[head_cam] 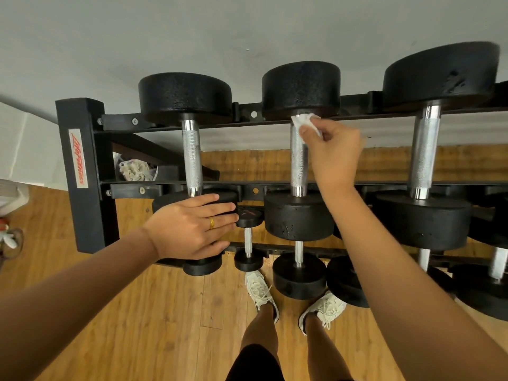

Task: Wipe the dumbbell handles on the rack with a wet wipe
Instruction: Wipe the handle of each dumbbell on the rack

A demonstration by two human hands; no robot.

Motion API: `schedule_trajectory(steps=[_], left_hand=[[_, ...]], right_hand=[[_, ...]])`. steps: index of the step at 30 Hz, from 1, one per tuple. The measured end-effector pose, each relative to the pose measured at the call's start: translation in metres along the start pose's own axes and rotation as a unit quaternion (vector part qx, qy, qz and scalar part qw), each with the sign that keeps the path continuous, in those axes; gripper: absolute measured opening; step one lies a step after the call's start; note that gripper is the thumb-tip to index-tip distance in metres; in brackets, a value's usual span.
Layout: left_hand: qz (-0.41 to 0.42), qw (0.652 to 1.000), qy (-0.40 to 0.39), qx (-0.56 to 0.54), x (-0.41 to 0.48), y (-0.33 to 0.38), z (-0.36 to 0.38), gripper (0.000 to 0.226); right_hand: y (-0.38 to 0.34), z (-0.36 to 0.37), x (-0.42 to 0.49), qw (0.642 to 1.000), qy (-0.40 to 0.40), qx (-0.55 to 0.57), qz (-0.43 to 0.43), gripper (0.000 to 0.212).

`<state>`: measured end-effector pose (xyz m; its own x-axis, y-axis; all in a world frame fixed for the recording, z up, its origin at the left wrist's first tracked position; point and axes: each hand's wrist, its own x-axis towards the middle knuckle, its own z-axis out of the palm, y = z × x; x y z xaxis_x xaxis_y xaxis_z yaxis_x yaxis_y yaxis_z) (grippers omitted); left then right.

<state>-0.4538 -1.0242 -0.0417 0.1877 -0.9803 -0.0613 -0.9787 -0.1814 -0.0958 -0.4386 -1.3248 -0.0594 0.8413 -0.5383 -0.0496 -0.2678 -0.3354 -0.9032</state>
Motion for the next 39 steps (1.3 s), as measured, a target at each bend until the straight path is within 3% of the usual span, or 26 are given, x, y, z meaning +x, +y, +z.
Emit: schedule_trajectory(steps=[9,14,20,25,31,39], left_hand=[[-0.006,1.000,-0.006,0.000,0.002,0.000,-0.003,0.039],[-0.005,1.000,-0.009,-0.001,0.002,0.000,-0.003,0.038],[-0.007,1.000,-0.008,-0.002,0.002,0.001,-0.003,0.039],[-0.005,1.000,-0.002,-0.003,0.000,0.000,-0.002,0.040],[-0.004,1.000,0.007,-0.007,0.003,0.001,-0.001,0.040],[-0.004,1.000,0.015,-0.014,0.003,0.000,-0.003,0.039]], right_hand=[[-0.008,0.003,0.009,0.995,-0.001,-0.086,-0.058,0.024],[0.005,-0.008,-0.012,0.987,-0.057,-0.123,-0.089,0.028],[-0.003,-0.004,0.007,0.989,-0.024,-0.105,-0.105,0.028],[0.019,-0.021,-0.019,0.978,-0.102,-0.125,-0.131,0.027],[0.007,-0.016,0.011,0.991,-0.090,-0.043,-0.092,0.027],[0.034,-0.035,-0.022,0.963,-0.220,-0.075,-0.135,0.021]])
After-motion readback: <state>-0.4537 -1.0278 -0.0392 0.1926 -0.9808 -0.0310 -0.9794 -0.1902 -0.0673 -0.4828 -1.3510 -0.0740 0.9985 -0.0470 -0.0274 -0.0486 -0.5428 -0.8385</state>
